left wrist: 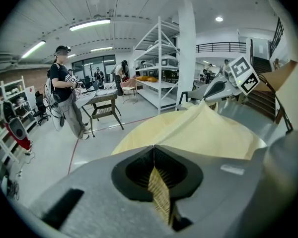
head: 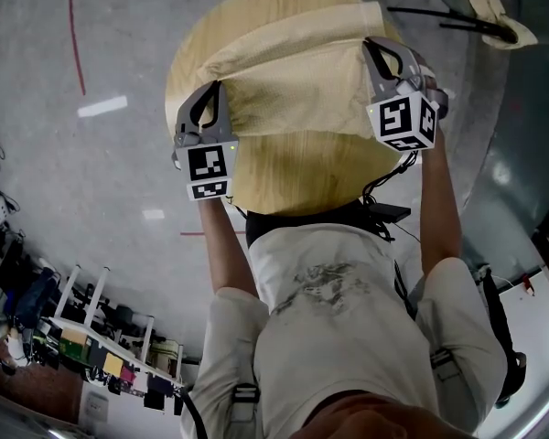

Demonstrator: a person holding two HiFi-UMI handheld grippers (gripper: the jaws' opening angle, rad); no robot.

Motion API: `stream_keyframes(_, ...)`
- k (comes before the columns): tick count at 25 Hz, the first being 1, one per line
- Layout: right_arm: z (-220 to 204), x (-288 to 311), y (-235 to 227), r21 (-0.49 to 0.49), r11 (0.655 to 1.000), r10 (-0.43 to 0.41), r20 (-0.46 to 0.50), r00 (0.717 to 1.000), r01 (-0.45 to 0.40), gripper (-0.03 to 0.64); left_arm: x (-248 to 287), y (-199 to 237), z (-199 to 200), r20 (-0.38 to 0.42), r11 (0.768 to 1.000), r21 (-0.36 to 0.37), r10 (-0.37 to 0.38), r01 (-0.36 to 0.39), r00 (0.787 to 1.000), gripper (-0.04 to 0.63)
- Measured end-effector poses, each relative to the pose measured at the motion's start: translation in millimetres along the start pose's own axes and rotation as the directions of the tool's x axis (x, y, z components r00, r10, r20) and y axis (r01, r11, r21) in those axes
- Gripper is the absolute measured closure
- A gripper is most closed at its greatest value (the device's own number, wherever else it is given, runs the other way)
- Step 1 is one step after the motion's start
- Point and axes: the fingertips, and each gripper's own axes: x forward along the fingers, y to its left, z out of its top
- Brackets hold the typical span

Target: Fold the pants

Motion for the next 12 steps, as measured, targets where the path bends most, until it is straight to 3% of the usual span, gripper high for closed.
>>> stream_keyframes(12, 4.2, 31.0, -11.8, -0.036, 0.999, 0.004, 0.007, 1.000, -0.003, 0.600, 20.3, 17.0, 2.0, -0.004, 0.999, 0.003, 0.047, -0.047, 0.999, 0.581)
